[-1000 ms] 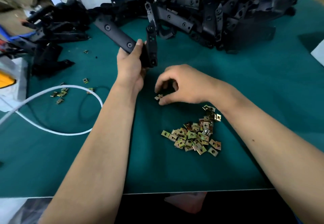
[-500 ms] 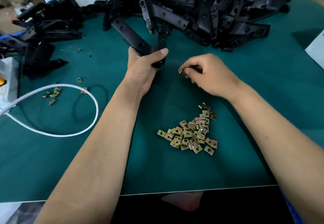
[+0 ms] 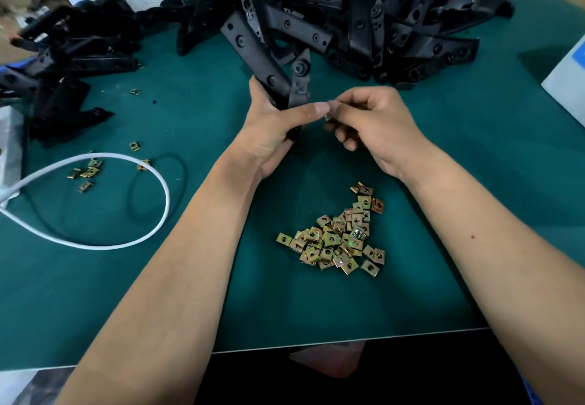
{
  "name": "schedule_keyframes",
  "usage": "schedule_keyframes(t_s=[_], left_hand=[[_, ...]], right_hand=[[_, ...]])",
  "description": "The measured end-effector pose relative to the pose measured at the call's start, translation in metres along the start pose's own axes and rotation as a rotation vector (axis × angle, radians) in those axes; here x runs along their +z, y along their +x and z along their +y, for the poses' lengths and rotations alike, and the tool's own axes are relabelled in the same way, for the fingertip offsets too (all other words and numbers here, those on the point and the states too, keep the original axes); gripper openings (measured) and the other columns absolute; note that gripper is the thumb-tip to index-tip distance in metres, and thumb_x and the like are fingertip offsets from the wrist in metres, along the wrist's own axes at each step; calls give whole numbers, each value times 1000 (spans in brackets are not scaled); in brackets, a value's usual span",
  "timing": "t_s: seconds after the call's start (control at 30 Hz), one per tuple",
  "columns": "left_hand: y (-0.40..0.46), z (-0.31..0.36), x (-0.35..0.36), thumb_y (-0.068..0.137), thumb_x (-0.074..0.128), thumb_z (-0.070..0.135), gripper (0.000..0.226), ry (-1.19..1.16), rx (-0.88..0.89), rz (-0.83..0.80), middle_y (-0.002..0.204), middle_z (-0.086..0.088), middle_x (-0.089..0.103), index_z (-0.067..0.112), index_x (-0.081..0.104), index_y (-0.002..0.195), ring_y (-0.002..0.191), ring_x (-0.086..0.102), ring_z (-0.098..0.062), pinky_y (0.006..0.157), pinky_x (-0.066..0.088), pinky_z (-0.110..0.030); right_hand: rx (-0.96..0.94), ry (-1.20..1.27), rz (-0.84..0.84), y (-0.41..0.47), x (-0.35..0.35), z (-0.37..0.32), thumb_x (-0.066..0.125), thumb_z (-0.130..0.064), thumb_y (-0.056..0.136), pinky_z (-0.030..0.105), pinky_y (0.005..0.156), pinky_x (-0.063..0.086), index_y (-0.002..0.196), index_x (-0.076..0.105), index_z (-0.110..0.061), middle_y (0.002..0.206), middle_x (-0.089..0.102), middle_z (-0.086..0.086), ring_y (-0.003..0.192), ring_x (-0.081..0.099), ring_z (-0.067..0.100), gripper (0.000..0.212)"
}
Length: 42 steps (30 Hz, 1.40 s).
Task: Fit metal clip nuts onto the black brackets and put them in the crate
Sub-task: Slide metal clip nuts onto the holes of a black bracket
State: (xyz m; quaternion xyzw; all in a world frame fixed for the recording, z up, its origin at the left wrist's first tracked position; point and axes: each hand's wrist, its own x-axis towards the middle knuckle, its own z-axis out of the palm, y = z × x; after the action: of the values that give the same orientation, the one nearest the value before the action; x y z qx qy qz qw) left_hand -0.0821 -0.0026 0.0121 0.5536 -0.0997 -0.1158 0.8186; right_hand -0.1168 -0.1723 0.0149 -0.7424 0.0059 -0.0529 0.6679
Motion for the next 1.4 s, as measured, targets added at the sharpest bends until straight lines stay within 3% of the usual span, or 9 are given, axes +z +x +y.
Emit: schedule_keyframes(t_s=[0.2,0.27,0.43,0.57,0.67,0.77,1.0,1.23,1.4], left_hand=[[1,5,11,68,46,-10,48,-411,-75,140,97,-17,55,14,31,107,73,52,-18,62,45,-25],[2,2,7,73,39,-9,40,-309,-83,212,101,-20,58,11,33,107,79,54,-23,66,48,-27],[-2,-3,15,68,52,7,54,107,0,216,107,-10,65,18,44,121,90,65,-22,79,56,-31],[0,-8,18,79,70,11,57,280,89,251,108,-9,65,24,43,127,101,67,-25,96,58,-48],[5,-9,12,88,73,2,60,238,50,280,99,-3,70,13,43,138,92,70,-19,84,61,-37],[5,-5,7,91,73,1,41,96,-11,192,91,0,70,9,50,123,80,70,-12,71,56,-26],[-2,2,10,87,69,-13,64,107,-53,71,100,-6,72,5,42,142,90,70,-16,75,57,-25],[-2,0,8,85,65,-20,58,96,-100,26,93,-5,76,18,44,123,82,71,-14,63,52,-21],[0,-2,9,86,66,-19,58,51,-64,110,93,-5,73,12,45,130,85,71,-14,70,56,-22]], right_hand=[[44,155,10,-2,7,-3,59,2,100,21,49,50,100,75,-6,78,69,9,58,62,14,18],[37,143,11,-2,7,-4,59,4,99,22,51,51,102,75,-5,79,69,10,59,63,15,18],[48,137,30,-2,8,-4,65,5,95,23,55,56,94,73,-2,83,70,16,64,69,16,11],[-47,-16,85,-1,6,0,76,-4,91,26,54,57,85,75,-8,74,73,8,61,68,17,7],[-111,-34,77,-2,7,-1,81,-9,87,25,51,55,83,78,-11,72,72,3,61,66,14,6],[-56,80,93,-1,6,-3,80,-10,88,24,47,50,81,75,-10,68,70,2,57,61,14,8],[120,189,55,-2,1,-8,76,-8,91,22,45,44,78,71,-8,61,61,2,53,56,13,14],[200,348,196,1,-2,-11,61,-8,101,24,46,47,85,66,-8,74,62,6,58,59,14,17],[124,153,57,-1,1,-8,51,-7,105,25,44,44,93,61,-10,77,61,6,56,59,15,16]])
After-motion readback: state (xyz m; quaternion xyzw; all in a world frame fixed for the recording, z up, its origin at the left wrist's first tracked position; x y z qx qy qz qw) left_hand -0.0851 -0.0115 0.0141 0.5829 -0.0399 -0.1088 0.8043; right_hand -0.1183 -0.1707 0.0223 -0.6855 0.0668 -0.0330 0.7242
